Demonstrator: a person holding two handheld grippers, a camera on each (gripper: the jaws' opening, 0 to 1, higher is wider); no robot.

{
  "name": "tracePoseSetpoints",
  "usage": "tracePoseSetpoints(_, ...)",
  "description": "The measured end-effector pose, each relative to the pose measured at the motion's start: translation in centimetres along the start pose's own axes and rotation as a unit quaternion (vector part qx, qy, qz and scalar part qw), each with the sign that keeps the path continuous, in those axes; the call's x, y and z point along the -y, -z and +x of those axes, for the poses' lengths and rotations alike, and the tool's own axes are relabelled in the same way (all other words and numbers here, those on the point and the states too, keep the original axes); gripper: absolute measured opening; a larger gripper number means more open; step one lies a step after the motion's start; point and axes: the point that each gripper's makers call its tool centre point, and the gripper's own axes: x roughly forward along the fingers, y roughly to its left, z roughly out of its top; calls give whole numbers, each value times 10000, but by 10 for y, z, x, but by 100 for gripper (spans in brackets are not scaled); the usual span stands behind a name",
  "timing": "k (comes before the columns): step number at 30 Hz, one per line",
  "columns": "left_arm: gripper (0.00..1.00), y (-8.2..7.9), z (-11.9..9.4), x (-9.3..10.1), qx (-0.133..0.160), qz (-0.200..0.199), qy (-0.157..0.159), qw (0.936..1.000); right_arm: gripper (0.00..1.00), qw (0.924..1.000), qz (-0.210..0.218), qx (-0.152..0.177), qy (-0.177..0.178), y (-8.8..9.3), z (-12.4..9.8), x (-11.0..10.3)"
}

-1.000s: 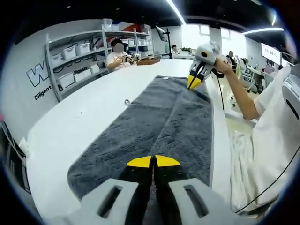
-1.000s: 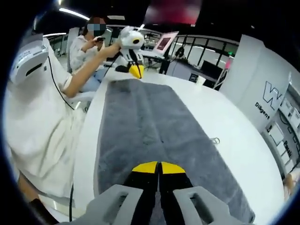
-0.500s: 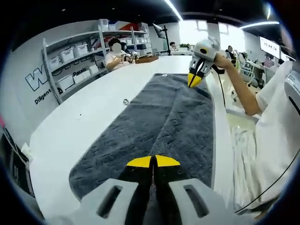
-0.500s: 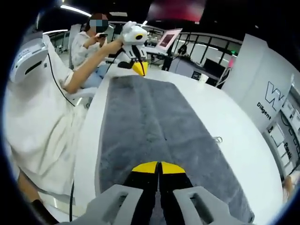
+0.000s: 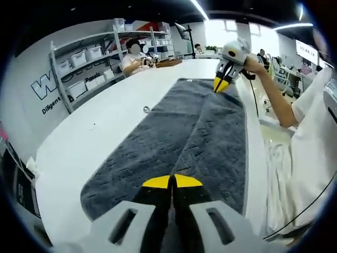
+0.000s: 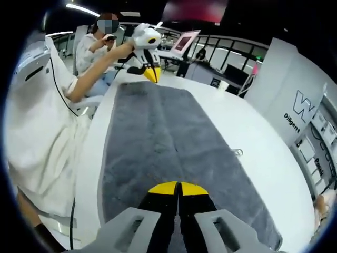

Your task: Open the folded towel by lifting each exposed corner and separating the folded layers until the towel lies flat within the target outline without major curled edges

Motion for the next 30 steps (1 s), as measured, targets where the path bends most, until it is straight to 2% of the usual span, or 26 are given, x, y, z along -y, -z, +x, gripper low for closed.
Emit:
tracePoseSetpoints(6,1,-1,-4,-5,42,-5,-116,9999,0,9994,52,249,232,-2,-9,13)
tracePoseSetpoints(12,1,-6,-10,-12,219,-68,-207,9995,0,9985,171,291,441,0,-13,25)
tracePoseSetpoints(15,1,-2,-9,-12,158,-120,-203,9996,0,9972,406,418,477,-1,-15,29)
tracePoseSetpoints(18,1,0,-8,-16,134,-142,-252,9995,0,9965,385,419,619,1,-17,35)
tracePoseSetpoints(23,1,4,-5,-18,60,-169,-291,9994,0,9965,246,456,658,6,-18,38)
tracePoseSetpoints(30,1,11,-3,-26,-65,-204,-401,9990,0,9955,455,469,687,20,-15,48)
